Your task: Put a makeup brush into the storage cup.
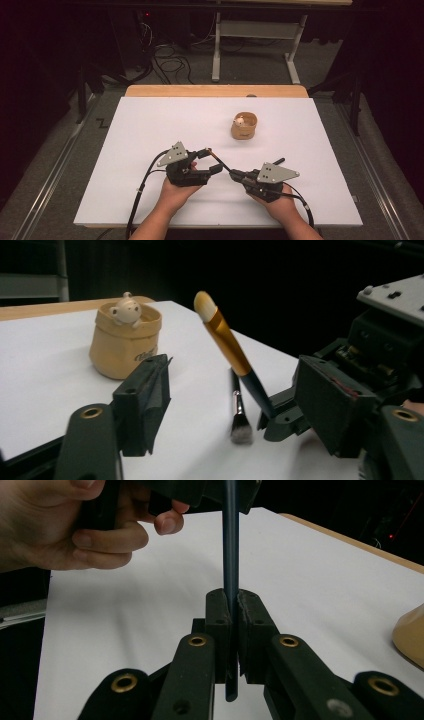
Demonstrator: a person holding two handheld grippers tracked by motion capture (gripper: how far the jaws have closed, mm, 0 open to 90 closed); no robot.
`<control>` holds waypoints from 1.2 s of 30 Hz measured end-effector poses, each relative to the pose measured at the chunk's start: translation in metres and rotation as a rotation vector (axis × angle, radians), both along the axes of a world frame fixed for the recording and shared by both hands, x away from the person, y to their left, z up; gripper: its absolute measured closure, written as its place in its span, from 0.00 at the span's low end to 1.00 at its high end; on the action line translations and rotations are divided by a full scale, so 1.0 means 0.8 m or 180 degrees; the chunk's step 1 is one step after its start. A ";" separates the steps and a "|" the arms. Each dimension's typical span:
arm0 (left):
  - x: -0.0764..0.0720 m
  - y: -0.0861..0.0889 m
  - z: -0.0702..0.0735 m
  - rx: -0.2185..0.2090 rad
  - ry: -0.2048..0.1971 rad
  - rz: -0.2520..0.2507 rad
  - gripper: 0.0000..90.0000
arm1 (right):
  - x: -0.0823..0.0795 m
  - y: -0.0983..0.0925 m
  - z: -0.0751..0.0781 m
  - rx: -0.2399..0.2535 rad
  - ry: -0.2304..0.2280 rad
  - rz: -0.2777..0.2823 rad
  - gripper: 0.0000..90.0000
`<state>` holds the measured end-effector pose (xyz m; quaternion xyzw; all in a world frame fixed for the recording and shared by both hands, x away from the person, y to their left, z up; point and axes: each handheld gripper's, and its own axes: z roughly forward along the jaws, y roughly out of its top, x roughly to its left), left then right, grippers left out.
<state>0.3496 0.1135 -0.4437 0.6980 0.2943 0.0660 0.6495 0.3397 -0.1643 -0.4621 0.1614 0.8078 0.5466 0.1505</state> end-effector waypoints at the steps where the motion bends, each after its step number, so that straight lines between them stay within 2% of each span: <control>1: 0.000 0.000 -0.001 -0.0017 -0.0001 0.0001 0.39 | 0.000 0.001 0.000 0.0013 -0.0006 0.0006 0.96; 3: 0.000 0.000 -0.002 0.0005 -0.0015 0.0013 0.45 | 0.000 0.001 -0.001 -0.0015 -0.0017 0.0014 0.96; 9: 0.001 0.005 -0.004 -0.0113 0.0032 -0.0028 0.59 | 0.001 0.003 -0.003 -0.0023 -0.0022 -0.0016 0.96; 20: 0.000 0.006 -0.005 -0.0120 0.0018 -0.0053 0.78 | 0.001 0.006 -0.007 -0.0100 -0.0093 -0.0062 0.96; 24: 0.001 0.008 -0.007 -0.0222 0.0051 -0.0106 0.86 | 0.000 0.007 -0.008 -0.0144 -0.0145 -0.0047 0.96; 28: 0.001 0.008 -0.008 -0.0281 0.0060 -0.0174 0.88 | 0.000 0.008 -0.009 -0.0159 -0.0145 -0.0050 0.95; 36: -0.004 0.004 -0.005 -0.0321 -0.0024 -0.0257 0.93 | 0.001 0.009 -0.011 -0.0170 -0.0105 -0.0055 0.94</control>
